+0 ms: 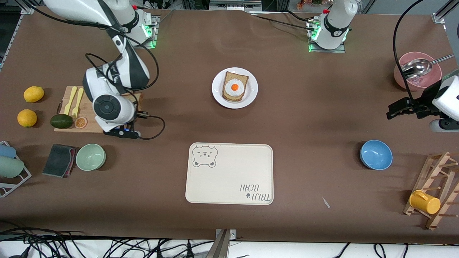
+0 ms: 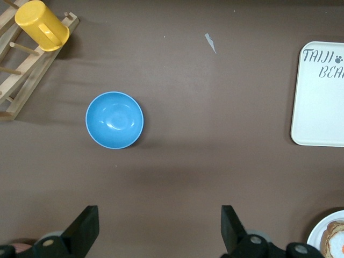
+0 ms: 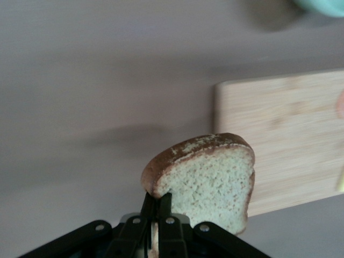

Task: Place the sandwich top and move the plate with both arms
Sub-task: 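Carry the bread slice with the right gripper over the white plate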

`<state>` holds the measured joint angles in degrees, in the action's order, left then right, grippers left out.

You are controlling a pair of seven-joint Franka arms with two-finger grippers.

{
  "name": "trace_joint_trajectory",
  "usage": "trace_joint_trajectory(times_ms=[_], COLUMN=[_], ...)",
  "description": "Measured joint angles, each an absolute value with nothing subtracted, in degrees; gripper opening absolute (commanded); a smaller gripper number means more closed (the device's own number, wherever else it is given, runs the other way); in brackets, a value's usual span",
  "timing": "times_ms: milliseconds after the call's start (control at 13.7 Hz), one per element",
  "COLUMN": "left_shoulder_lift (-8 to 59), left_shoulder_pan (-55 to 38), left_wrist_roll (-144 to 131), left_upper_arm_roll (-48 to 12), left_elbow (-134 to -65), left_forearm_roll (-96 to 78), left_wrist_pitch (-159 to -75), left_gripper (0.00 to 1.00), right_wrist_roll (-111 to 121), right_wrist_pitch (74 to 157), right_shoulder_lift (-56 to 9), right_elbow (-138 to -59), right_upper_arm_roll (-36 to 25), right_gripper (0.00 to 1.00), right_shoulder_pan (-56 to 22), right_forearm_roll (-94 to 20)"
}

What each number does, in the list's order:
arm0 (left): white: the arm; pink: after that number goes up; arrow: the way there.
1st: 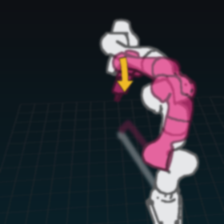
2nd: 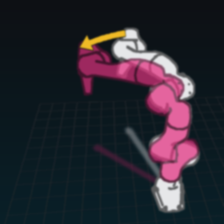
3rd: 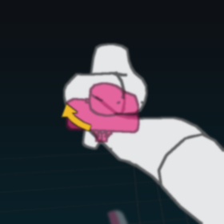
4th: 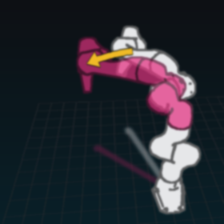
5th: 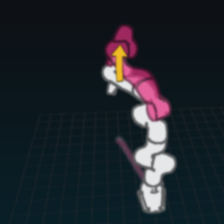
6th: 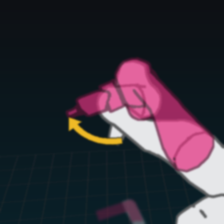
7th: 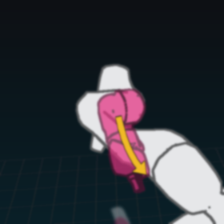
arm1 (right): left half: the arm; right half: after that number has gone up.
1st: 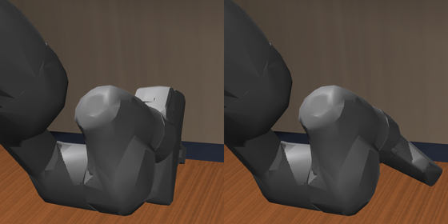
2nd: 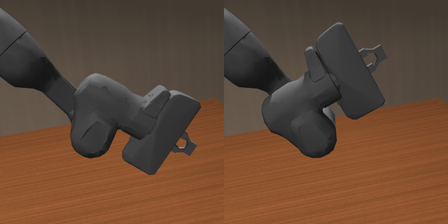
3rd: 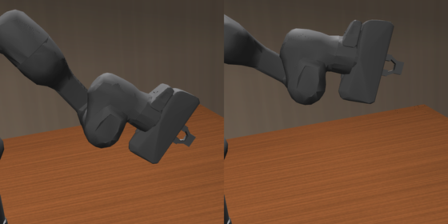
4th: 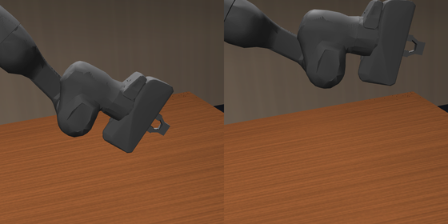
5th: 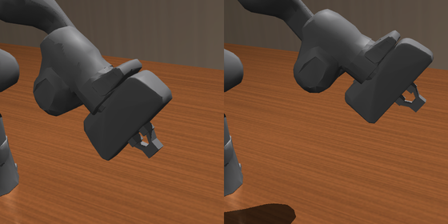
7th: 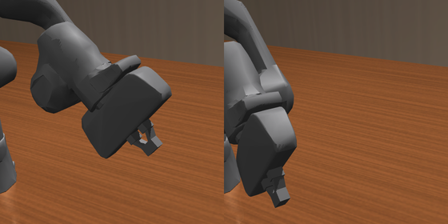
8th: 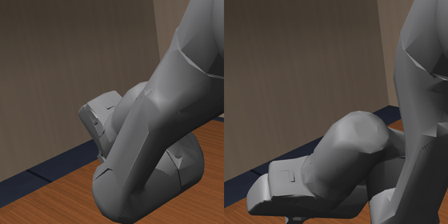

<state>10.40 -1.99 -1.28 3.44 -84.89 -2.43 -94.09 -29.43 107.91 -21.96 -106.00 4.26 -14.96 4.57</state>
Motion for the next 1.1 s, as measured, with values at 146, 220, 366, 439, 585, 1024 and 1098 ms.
trace_joint_trajectory(times_ms=[146,220,366,439,585,1024,1098], left_shoulder_lift=[10.4,10.4,10.4,10.4,10.4,10.4,10.4], left_shoulder_pan=[-2.0,-2.0,-2.2,-2.3,-2.4,-2.4,-2.4], left_wrist_roll=[-1.7,-1.7,-1.7,-1.8,-1.8,-1.8,-1.8], left_upper_arm_roll=[3.4,3.4,3.0,2.8,2.7,2.7,2.7], left_elbow=[-84.9,-84.9,-84.9,-84.9,-84.9,-84.9,-84.9], left_forearm_roll=[-2.3,-1.8,-0.4,-0.3,-0.3,-0.3,-0.3], left_wrist_pitch=[-94.1,-94.1,-94.1,-94.1,-94.1,-94.1,-94.1], left_gripper=[1.00,1.00,1.00,1.00,1.00,1.00,1.00], right_wrist_roll=[-33.1,-34.3,-39.5,-43.4,-50.5,-69.2,-71.4], right_wrist_pitch=[105.8,105.0,104.2,104.0,103.9,106.2,107.9], right_shoulder_lift=[-23.2,-24.4,-27.7,-29.3,-32.0,-36.2,-36.6], right_elbow=[-102.6,-100.2,-94.7,-92.3,-89.3,-87.4,-87.3], right_upper_arm_roll=[4.8,5.2,6.4,6.7,7.1,7.6,7.6], right_gripper=[0.00,0.00,0.00,0.00,0.00,0.00,0.00], right_shoulder_pan=[-17.3,-18.2,-20.5,-21.9,-25.5,-38.5,-39.8], right_forearm_roll=[0.0,-2.4,-7.4,-8.8,-9.6,-9.8,-10.0])
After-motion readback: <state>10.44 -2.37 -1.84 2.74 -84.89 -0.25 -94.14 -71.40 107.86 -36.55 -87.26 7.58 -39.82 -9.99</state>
